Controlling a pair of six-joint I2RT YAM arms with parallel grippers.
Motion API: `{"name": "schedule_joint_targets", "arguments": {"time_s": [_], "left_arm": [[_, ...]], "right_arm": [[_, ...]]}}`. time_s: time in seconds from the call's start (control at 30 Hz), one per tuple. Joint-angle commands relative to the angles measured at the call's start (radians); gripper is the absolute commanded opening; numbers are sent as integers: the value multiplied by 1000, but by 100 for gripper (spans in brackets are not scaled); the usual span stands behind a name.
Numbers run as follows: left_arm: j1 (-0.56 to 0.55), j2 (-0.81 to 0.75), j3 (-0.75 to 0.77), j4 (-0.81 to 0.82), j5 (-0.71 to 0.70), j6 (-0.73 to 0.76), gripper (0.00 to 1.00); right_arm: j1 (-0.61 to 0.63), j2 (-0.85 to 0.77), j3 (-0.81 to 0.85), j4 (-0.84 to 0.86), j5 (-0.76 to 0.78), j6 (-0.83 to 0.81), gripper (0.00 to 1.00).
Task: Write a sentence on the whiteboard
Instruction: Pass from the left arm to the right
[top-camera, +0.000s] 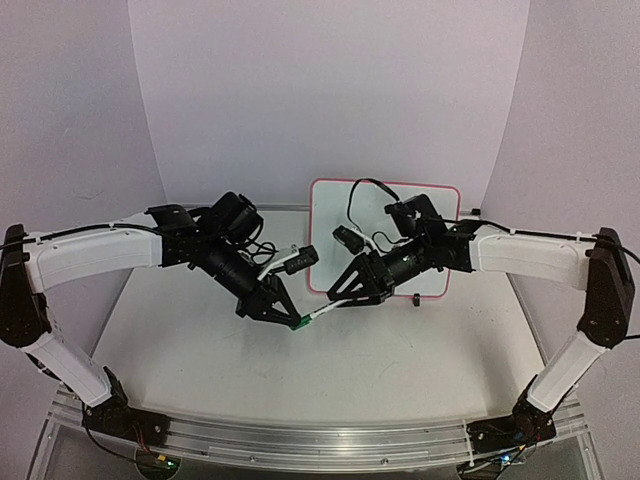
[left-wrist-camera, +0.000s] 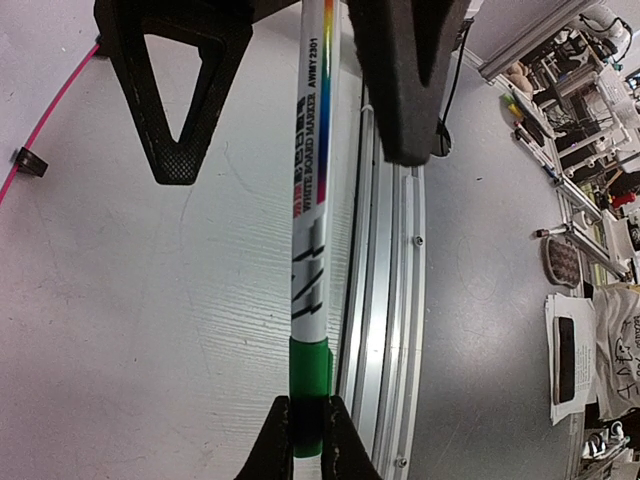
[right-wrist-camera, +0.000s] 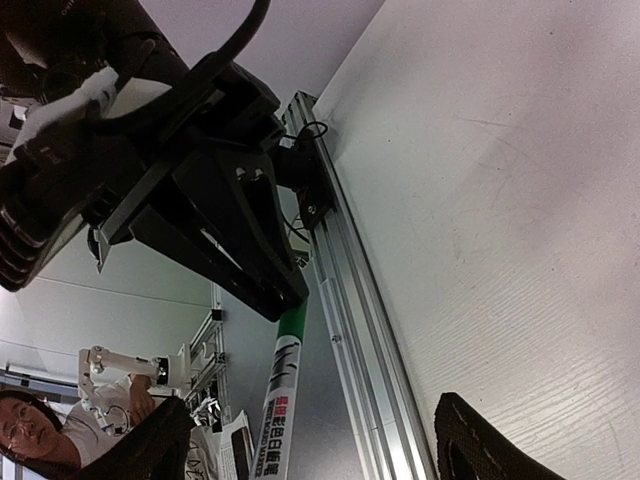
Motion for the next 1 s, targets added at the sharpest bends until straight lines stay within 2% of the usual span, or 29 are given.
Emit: {"name": "schedule_joint_targets", "arguments": {"time_s": [0.0,0.4,0.67,0.8,0.97], "left_arm": [[0,7,19,45,5,5,0],[1,29,15,48,-43,-13,0],[0,36,10,57,-74,-27,0],[0,40,11,53,-76,-28,0],[0,38,8,55,-76,-26,0]], "right_arm": [[21,21,52,23,-26,-4,78],[62,53,82,22,-24,-3,76],[78,67,86,21,-26,-5,72],[83,74,85,21,-22,-6,66],[86,82,84,20,-11,-6,54]]}}
